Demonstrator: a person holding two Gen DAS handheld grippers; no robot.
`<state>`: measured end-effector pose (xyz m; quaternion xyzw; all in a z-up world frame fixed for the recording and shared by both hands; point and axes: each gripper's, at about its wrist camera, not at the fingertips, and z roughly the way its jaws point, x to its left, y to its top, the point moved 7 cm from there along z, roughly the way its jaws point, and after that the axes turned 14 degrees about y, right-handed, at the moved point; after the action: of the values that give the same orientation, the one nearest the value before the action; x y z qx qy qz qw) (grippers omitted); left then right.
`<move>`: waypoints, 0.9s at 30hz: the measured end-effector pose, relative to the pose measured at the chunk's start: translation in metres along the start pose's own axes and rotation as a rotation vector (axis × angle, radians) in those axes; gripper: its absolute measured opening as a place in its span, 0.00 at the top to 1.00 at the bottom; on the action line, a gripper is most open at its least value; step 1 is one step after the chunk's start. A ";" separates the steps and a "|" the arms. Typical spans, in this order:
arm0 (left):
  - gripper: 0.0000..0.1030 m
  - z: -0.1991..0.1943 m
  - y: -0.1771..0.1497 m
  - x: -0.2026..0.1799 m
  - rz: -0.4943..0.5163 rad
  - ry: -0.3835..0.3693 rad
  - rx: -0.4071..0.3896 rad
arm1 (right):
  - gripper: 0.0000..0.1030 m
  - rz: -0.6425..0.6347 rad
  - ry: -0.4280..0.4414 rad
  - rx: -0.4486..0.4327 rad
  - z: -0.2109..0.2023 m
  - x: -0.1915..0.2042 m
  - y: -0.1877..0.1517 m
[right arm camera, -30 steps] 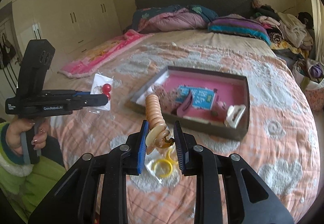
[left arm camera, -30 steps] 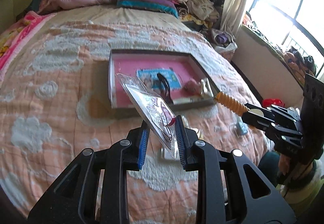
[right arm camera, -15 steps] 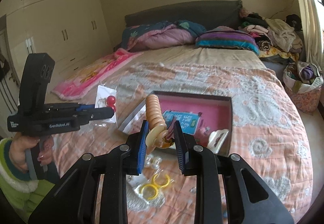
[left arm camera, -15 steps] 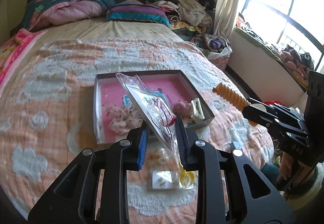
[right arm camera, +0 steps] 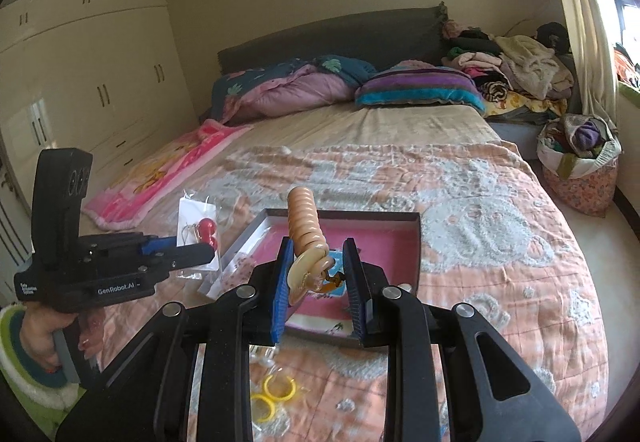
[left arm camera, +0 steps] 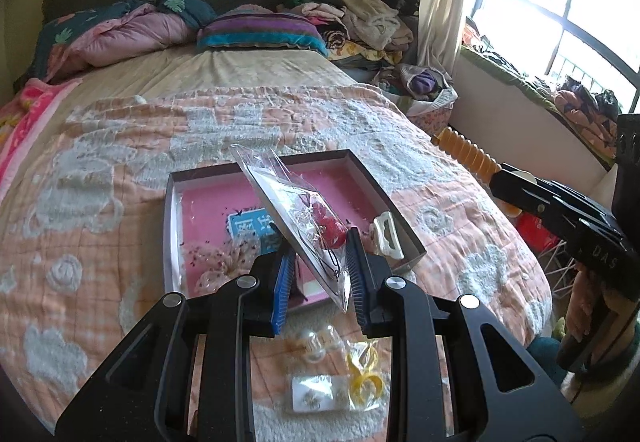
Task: Organize jewelry
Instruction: 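Carry the earring bag with the left tool while the right tool carries the hair tie over the box, then open the left tool to drop the bag in the box while the right tool releases the hair tie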
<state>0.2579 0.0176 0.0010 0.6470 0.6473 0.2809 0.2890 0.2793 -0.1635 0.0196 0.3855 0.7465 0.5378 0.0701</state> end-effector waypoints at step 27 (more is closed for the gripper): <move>0.82 0.092 -0.027 -0.045 0.101 -0.022 0.141 | 0.77 0.126 -0.073 0.084 0.066 -0.087 -0.037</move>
<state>0.3074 -0.0282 -0.0809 0.7006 0.6287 0.2418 0.2355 0.3554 -0.1751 -0.0660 0.4535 0.7396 0.4950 0.0471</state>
